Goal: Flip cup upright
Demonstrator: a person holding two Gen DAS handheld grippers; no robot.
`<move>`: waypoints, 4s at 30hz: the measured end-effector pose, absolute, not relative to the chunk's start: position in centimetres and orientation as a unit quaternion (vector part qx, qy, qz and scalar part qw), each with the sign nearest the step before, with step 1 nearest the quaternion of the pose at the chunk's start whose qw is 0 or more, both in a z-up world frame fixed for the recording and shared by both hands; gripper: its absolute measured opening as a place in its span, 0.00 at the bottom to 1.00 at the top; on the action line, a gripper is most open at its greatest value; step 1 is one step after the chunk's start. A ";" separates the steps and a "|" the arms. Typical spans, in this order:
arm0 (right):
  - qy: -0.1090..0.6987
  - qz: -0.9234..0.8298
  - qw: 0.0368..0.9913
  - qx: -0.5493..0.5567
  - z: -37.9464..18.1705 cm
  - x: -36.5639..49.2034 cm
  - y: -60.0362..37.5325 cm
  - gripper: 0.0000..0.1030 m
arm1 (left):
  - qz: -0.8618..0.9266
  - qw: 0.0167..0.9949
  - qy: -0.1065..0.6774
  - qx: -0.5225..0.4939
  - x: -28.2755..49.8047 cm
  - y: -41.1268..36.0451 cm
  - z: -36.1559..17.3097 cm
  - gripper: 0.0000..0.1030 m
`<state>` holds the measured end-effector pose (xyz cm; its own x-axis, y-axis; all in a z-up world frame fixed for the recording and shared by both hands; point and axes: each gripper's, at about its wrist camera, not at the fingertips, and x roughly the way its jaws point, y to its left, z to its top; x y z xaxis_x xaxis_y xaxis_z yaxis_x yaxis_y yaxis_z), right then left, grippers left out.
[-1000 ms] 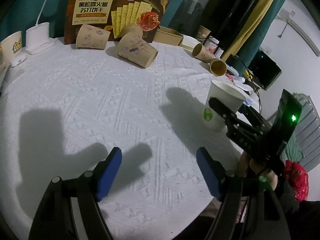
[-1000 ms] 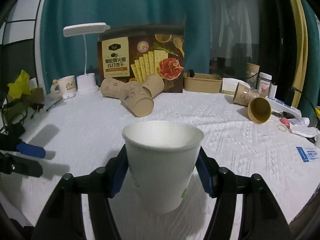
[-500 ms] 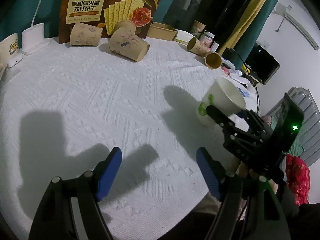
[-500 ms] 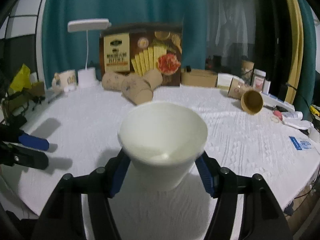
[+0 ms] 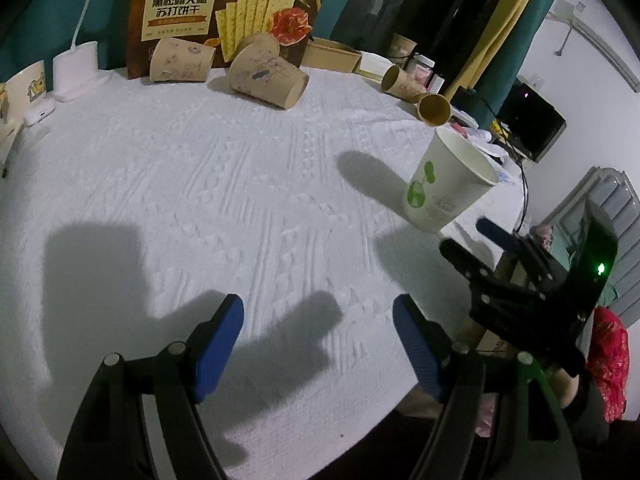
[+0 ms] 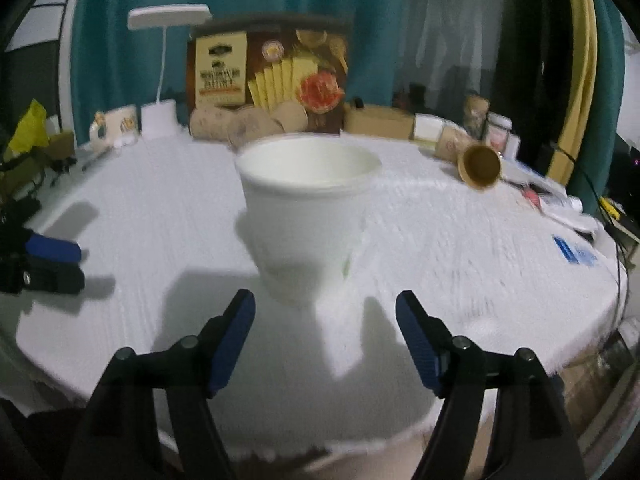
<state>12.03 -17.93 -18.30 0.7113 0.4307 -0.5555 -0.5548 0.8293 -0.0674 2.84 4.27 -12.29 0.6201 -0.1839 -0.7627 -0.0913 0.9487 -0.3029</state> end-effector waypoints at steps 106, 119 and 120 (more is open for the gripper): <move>0.196 0.175 0.965 0.007 -4.9 3.2 -27.8 0.79 | -0.020 0.989 0.143 -0.028 -4.1 -0.2 -0.5 0.91; 0.195 0.174 0.965 0.005 -4.9 3.3 -27.8 0.79 | -0.016 0.990 0.133 -0.041 -4.5 0.5 -0.3 0.91; 0.196 0.173 0.965 0.005 -4.9 3.3 -27.8 0.79 | -0.016 0.990 0.133 -0.041 -4.5 0.5 -0.3 0.91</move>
